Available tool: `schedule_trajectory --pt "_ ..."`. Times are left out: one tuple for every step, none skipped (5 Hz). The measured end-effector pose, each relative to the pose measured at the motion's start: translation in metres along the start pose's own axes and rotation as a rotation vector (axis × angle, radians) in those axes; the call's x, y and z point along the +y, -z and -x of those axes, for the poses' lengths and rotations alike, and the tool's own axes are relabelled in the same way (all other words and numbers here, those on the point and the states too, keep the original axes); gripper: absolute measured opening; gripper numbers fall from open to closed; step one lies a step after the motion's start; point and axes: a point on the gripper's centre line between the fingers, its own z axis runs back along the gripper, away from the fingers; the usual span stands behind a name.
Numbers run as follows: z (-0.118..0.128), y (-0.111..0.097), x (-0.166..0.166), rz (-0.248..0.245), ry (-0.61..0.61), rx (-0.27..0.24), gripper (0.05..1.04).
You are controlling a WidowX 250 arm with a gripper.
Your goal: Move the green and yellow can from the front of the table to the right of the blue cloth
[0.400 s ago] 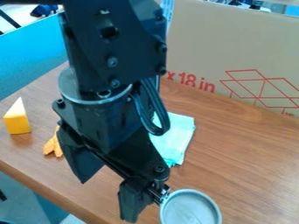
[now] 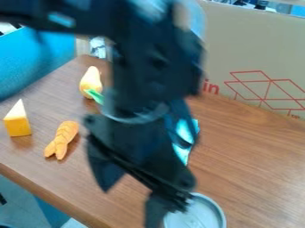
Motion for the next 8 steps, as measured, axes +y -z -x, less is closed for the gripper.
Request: schedule_trajectory --pt "-0.008 0.022 -0.014 0.019 -0.018 0.048 1.001" --pt "-0.008 0.040 -0.023 0.018 -0.055 0.089 1.001" --pt "-0.003 0.064 -0.032 -0.006 -0.036 0.126 1.001" --pt "-0.006 0.075 -0.039 0.048 -0.032 0.104 1.001" --pt "-0.002 0.076 -0.043 0.034 -0.024 0.130 1.001" --pt "-0.002 0.081 -0.045 0.017 -0.024 0.152 1.001" --pt "-0.019 0.090 -0.045 -0.001 -0.021 0.140 1.001" --pt "-0.063 0.083 -0.051 -0.042 -0.032 -0.012 1.001"
